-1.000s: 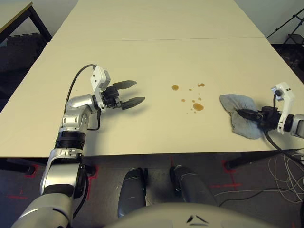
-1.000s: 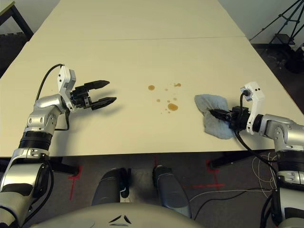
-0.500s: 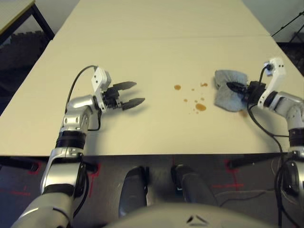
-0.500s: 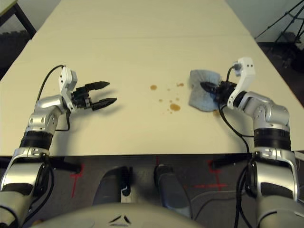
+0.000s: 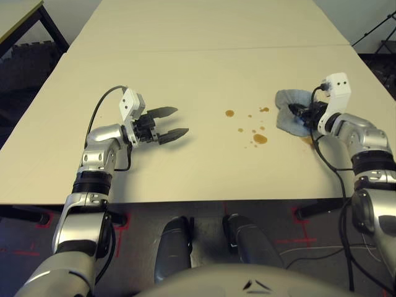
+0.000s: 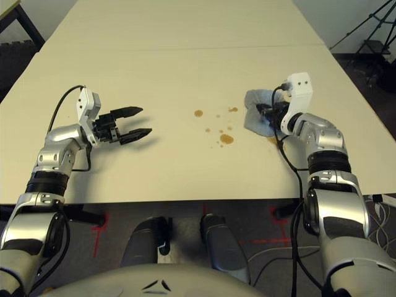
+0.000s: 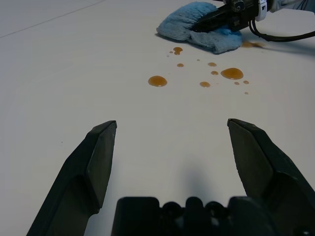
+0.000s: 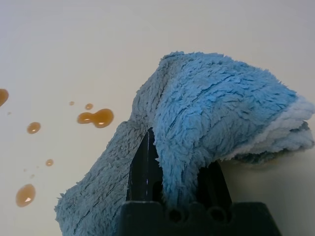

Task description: Wipe the water off the table with a rag.

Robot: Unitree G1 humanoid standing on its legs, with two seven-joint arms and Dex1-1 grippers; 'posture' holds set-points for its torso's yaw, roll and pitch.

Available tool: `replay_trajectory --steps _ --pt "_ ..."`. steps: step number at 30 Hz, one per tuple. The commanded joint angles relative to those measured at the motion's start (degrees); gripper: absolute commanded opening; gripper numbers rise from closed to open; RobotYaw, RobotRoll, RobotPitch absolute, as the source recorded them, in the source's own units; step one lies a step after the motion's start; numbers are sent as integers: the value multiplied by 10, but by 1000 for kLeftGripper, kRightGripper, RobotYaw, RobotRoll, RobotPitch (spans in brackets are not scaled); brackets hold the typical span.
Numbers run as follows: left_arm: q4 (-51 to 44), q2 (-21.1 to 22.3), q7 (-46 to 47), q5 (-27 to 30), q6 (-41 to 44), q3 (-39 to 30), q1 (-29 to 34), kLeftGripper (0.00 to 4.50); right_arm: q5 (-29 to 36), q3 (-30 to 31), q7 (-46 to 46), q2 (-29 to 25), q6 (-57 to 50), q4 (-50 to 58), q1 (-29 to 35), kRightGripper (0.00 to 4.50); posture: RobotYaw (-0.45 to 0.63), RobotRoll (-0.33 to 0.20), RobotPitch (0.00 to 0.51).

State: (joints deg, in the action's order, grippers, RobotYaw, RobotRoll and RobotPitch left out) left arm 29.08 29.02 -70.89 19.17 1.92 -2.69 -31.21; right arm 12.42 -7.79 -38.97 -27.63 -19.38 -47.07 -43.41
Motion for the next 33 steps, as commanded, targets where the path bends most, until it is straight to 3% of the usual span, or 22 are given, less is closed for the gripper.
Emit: replay_trajectory --steps 1,11,19,25,33 --pt "-13 3 4 -4 2 4 7 4500 -9 22 -10 33 -8 -10 2 196 -204 0 128" --pt "-30 3 8 -2 8 4 22 4500 -32 60 -22 120 -13 3 -6 195 -189 0 140" --pt "-42 2 14 0 13 4 30 4500 -47 60 -10 148 8 -24 -30 195 -182 0 141" --pt "-47 0 17 0 15 5 33 4500 -53 48 10 125 33 -63 -49 194 -185 0 140" --pt "-38 -7 18 -3 10 7 27 4500 -79 49 17 40 83 -125 -81 190 -199 0 139"
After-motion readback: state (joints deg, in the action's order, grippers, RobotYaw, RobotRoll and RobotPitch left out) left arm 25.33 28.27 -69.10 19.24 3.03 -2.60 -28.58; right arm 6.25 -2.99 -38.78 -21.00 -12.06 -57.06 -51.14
